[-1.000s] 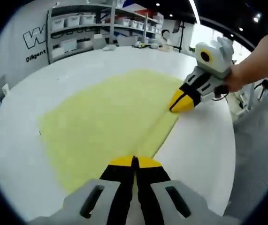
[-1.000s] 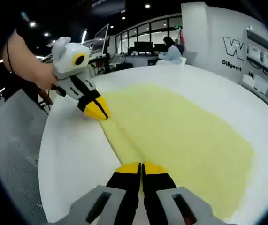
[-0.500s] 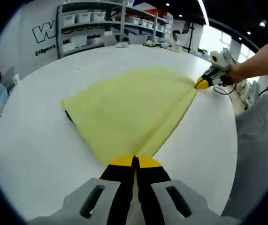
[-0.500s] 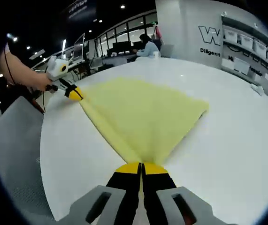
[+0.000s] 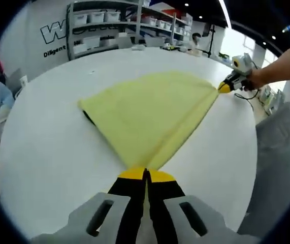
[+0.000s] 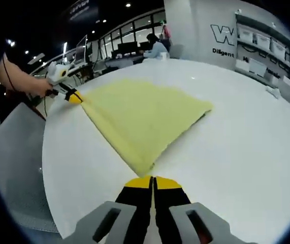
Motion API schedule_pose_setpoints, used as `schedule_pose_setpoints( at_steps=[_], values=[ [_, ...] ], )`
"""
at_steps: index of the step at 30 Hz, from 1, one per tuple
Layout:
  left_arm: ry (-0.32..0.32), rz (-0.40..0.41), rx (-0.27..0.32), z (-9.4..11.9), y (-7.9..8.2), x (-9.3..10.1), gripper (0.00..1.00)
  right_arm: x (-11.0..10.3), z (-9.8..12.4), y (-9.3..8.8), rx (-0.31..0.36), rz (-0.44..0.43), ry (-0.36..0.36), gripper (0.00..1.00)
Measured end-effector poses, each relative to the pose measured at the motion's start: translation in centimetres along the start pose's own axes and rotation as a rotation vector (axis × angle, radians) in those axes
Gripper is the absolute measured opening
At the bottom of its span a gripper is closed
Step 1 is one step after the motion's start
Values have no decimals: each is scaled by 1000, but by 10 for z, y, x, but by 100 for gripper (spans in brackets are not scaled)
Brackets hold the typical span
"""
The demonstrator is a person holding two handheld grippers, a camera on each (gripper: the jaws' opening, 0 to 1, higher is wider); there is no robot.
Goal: Fold the garment on the visible template until the final outline fits inside the template.
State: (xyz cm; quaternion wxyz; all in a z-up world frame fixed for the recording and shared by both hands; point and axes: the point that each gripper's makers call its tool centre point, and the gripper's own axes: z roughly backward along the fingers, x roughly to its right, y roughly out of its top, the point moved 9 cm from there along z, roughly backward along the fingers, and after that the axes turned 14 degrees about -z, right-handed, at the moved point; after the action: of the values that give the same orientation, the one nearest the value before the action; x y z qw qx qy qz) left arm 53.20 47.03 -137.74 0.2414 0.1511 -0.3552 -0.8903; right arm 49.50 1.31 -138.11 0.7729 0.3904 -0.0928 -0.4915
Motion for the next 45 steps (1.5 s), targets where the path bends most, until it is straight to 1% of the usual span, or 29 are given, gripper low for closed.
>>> schedule_pose_setpoints(
  at_steps=[1, 4, 7, 9, 11, 12, 13, 15, 16, 17, 18, 19, 20, 21, 22, 24, 25, 27, 28, 29, 31, 32, 34, 36, 40, 41, 43, 45],
  values=[
    [3, 1, 0, 2, -1, 0, 1, 0, 0, -2, -12, -27, -14, 0],
    [9, 10, 2, 8, -1, 0, 1, -3, 11, 0, 0, -36, -29, 0],
    [12, 19, 24, 14, 3, 3, 4, -8, 17, 4, 16, -33, -38, 0],
    [17, 22, 29, 18, 5, 4, 7, -14, 21, 7, 27, -31, -40, 0],
    [31, 49, 53, 25, 9, 5, 12, -21, 26, 12, 50, -34, -43, 1],
    [37, 79, 88, 29, 13, 8, 14, -23, 28, 14, 60, -38, -45, 4],
    [41, 85, 108, 32, 15, 9, 15, -28, 31, 16, 72, -37, -49, 6],
    [45, 96, 128, 38, 18, 14, 19, -37, 35, 20, 101, -53, -50, 11],
    [48, 105, 140, 42, 19, 16, 23, -41, 37, 21, 108, -53, -53, 14],
    [61, 127, 183, 46, 23, 19, 26, -46, 39, 22, 119, -53, -58, 17],
    [67, 143, 214, 49, 26, 21, 29, -49, 41, 24, 156, -72, -61, 20],
    [74, 173, 249, 55, 29, 25, 34, -53, 42, 24, 170, -87, -60, 24],
    [81, 178, 261, 58, 30, 27, 39, -58, 44, 25, 184, -88, -77, 27],
    [90, 181, 259, 62, 30, 29, 45, -61, 45, 25, 199, -103, -90, 29],
    [98, 185, 269, 65, 30, 32, 51, -67, 46, 26, 216, -114, -94, 31],
    [117, 192, 284, 71, 30, 38, 61, -75, 48, 26, 235, -120, -104, 40],
    [122, 192, 280, 73, 29, 40, 68, -79, 49, 26, 242, -126, -107, 44],
    [144, 187, 298, 80, 29, 45, 74, -88, 52, 27, 270, -140, -121, 51],
    [144, 187, 302, 82, 28, 47, 77, -91, 53, 26, 279, -153, -124, 56],
    [146, 188, 300, 84, 27, 49, 79, -96, 53, 26, 291, -157, -122, 61],
    [151, 199, 302, 87, 25, 51, 84, -103, 55, 24, 295, -165, -131, 65],
    [156, 201, 304, 88, 25, 52, 86, -106, 55, 24, 300, -170, -132, 69],
    [157, 195, 305, 91, 27, 53, 88, -110, 56, 23, 311, -174, -141, 73],
    [164, 184, 315, 94, 31, 55, 91, -114, 57, 20, 318, -184, -146, 79],
    [188, 173, 324, 97, 35, 58, 99, -119, 61, 16, 333, -209, -153, 86],
    [190, 174, 317, 98, 35, 60, 99, -120, 62, 15, 332, -209, -153, 88],
    [189, 188, 317, 99, 34, 61, 99, -123, 64, 14, 337, -210, -149, 90],
    [186, 194, 305, 99, 33, 63, 99, -125, 67, 13, 344, -219, -140, 93]
  ],
)
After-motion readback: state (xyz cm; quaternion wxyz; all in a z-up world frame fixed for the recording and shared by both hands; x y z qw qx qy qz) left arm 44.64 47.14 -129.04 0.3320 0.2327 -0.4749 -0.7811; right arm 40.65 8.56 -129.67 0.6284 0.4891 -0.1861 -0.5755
